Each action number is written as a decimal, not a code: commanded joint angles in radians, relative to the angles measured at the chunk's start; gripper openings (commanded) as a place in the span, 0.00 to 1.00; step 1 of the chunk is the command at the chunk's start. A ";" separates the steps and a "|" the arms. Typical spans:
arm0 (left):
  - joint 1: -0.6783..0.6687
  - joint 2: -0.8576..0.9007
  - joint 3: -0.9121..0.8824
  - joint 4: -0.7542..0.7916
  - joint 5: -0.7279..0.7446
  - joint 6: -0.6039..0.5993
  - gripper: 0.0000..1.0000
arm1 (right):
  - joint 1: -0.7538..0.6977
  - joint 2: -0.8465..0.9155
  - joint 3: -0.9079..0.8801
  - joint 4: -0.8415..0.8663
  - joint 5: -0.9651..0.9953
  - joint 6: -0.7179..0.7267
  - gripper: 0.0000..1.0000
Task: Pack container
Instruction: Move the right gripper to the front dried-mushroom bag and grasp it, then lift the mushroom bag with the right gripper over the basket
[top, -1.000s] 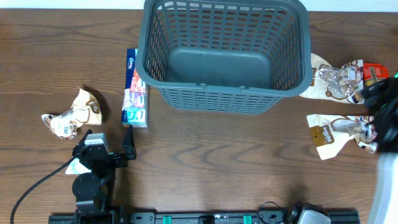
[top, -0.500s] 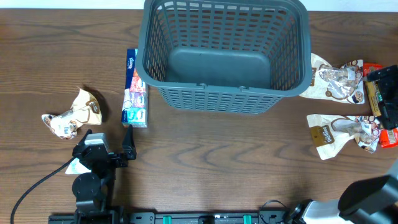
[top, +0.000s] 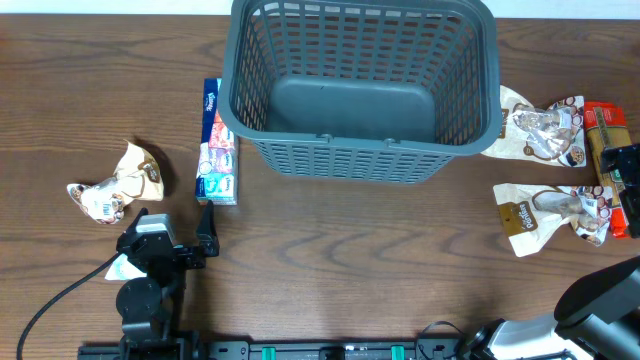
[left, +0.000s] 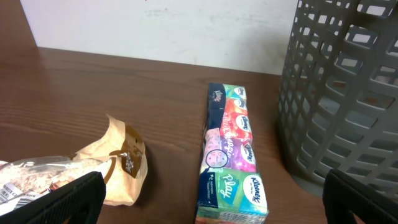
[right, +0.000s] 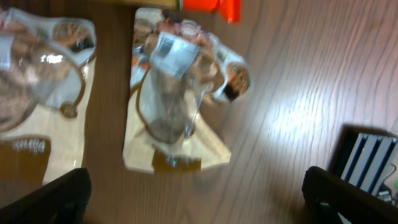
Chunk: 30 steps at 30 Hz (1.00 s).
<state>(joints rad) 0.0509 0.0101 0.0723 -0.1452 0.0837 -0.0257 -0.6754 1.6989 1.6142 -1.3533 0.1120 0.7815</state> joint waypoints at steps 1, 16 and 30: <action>0.005 -0.007 -0.029 -0.005 0.014 -0.002 0.99 | -0.005 0.005 -0.089 0.065 0.046 0.013 0.99; 0.005 -0.007 -0.029 -0.005 0.014 -0.002 0.99 | -0.004 0.005 -0.494 0.500 -0.102 -0.043 0.99; 0.005 -0.007 -0.029 -0.005 0.014 -0.002 0.99 | -0.004 0.005 -0.697 0.741 -0.125 -0.058 0.99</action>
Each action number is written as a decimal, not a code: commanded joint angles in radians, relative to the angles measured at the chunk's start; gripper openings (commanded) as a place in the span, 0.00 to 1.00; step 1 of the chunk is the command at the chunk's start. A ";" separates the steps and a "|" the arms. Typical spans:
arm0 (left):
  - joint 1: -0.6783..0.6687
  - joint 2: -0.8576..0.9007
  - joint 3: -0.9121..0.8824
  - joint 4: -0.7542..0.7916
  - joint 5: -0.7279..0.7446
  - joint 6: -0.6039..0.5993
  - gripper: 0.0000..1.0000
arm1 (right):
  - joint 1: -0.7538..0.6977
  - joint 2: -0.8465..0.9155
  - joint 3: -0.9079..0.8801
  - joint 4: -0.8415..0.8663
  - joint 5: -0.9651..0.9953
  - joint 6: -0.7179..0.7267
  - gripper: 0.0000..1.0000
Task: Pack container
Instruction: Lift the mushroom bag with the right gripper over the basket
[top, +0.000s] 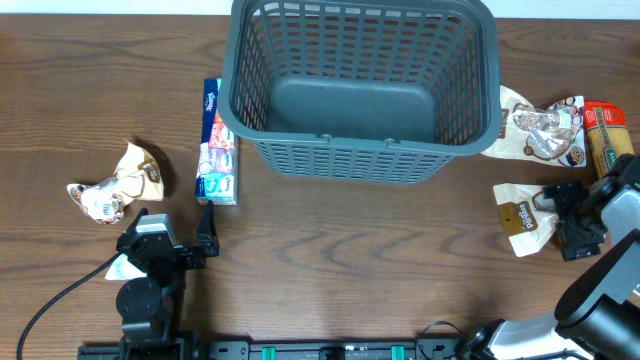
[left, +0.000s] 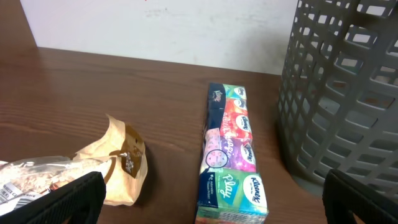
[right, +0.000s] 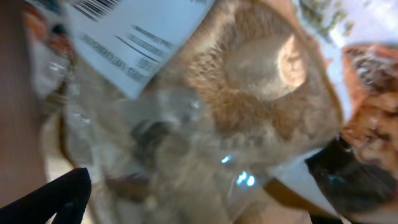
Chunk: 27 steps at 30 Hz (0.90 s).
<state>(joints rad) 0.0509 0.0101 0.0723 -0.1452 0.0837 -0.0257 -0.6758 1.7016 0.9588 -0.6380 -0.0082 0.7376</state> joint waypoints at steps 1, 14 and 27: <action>0.005 -0.007 -0.029 -0.005 0.014 -0.002 0.99 | -0.003 0.002 -0.058 0.044 -0.005 -0.014 0.99; 0.005 -0.007 -0.029 -0.005 0.014 -0.002 0.99 | -0.003 0.002 -0.126 0.111 -0.077 -0.026 0.01; 0.005 -0.007 -0.029 -0.005 0.014 -0.002 0.99 | 0.026 -0.180 0.236 -0.105 -0.346 -0.231 0.01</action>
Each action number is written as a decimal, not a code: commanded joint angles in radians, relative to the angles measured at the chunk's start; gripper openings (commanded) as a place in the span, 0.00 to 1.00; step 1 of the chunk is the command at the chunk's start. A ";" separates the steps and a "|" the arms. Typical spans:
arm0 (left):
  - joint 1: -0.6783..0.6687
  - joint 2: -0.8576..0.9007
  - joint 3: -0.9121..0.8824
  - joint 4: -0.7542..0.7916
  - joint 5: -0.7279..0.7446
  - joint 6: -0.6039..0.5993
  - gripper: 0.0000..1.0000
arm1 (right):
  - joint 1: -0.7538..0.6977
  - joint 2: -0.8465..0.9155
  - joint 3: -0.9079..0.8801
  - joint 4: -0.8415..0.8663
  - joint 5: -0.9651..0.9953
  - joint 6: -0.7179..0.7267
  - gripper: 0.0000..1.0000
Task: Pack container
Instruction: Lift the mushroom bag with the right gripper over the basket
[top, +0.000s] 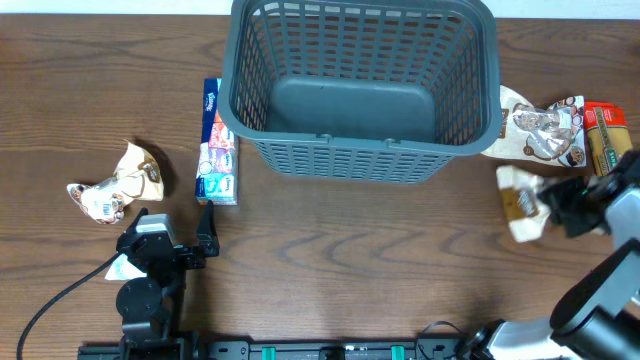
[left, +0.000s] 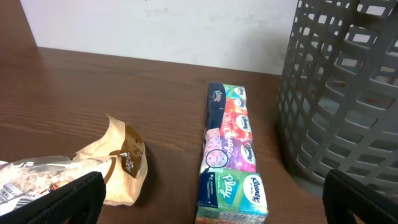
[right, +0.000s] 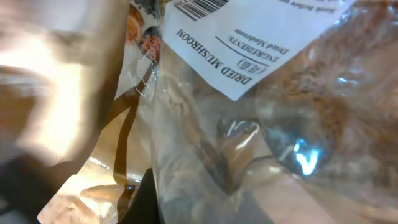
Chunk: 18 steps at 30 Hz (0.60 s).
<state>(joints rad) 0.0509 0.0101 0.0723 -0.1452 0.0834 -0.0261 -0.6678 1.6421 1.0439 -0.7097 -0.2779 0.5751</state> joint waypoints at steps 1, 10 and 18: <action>0.005 -0.007 -0.029 -0.005 0.014 -0.002 0.99 | 0.022 -0.151 0.207 -0.061 -0.079 -0.084 0.01; 0.005 -0.007 -0.029 -0.005 0.014 -0.002 0.99 | 0.092 -0.296 0.785 -0.221 -0.262 -0.146 0.01; 0.005 -0.007 -0.029 -0.005 0.014 -0.002 0.99 | 0.389 -0.225 0.939 -0.141 -0.403 -0.097 0.01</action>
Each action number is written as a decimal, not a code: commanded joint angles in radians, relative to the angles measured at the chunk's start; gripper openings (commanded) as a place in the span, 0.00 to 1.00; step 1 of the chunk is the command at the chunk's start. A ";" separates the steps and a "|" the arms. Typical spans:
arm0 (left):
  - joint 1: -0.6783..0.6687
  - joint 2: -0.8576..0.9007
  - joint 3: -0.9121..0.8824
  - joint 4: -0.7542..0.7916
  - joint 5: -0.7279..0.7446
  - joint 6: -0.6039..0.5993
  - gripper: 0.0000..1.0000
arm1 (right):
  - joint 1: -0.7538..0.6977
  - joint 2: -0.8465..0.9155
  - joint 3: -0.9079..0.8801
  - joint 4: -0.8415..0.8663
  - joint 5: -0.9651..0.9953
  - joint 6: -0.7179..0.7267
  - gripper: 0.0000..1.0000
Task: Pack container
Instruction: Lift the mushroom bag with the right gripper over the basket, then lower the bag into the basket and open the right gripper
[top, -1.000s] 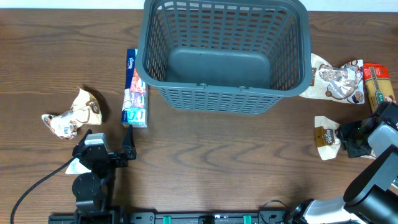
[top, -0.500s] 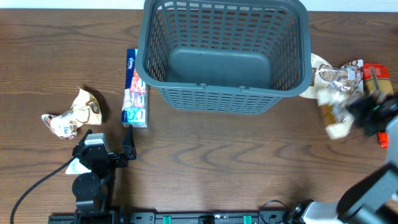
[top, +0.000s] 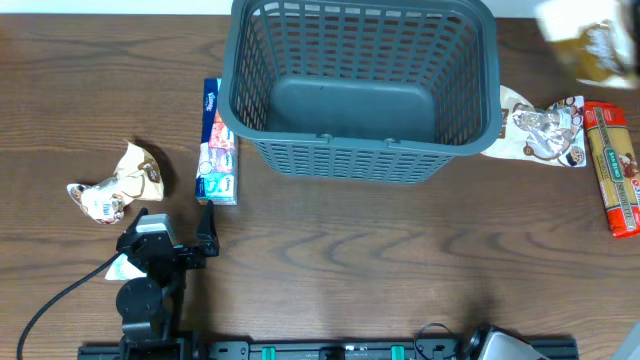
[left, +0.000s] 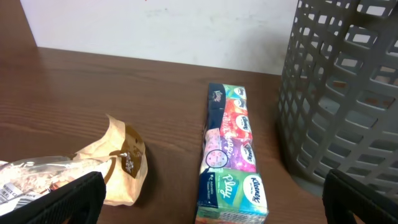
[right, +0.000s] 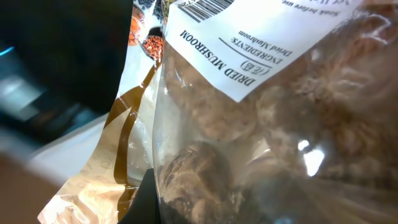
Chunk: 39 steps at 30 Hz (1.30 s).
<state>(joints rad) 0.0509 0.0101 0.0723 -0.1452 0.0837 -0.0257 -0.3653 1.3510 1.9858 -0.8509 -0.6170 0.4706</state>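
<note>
The grey basket (top: 365, 85) stands at the back middle with nothing in it. A dried mushroom bag (right: 261, 118) fills the right wrist view, and my right gripper is shut on it, one black finger (right: 147, 196) showing against it. Overhead, that bag (top: 590, 40) is a blur high at the back right corner, past the basket's right rim; the arm itself is out of frame. My left gripper (top: 206, 235) rests open at the front left, just short of the tissue pack (left: 231, 155), with nothing between its fingers.
A second mushroom bag (top: 540, 130) lies right of the basket, with a red pasta pack (top: 610, 165) beside it. A crumpled mushroom bag (top: 115, 185) lies at the left, also seen from the left wrist (left: 93, 168). A white wall (left: 161, 28) backs the table.
My right gripper, holding the mushroom bag low over the table right of the basket, is now raised at the back right corner with the bag still in it. The left arm has not moved.
Two mushroom bags lay right of the basket with my right gripper open above the nearer one. Then the gripper was down on that bag, then shut on it and lifted off the wood. Now the bag hangs high at the back right.
</note>
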 joint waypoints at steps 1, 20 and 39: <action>0.005 -0.007 -0.029 -0.005 0.014 -0.002 0.99 | 0.138 0.089 -0.003 0.004 -0.064 -0.014 0.01; 0.005 -0.007 -0.029 -0.005 0.014 -0.002 0.99 | 0.568 0.536 -0.003 -0.207 0.367 -0.246 0.01; 0.005 -0.007 -0.029 -0.005 0.014 -0.002 0.99 | 0.578 0.816 -0.004 -0.287 0.386 -0.290 0.01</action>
<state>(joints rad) 0.0509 0.0101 0.0723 -0.1452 0.0837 -0.0261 0.2028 2.1399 1.9797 -1.1339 -0.2405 0.1997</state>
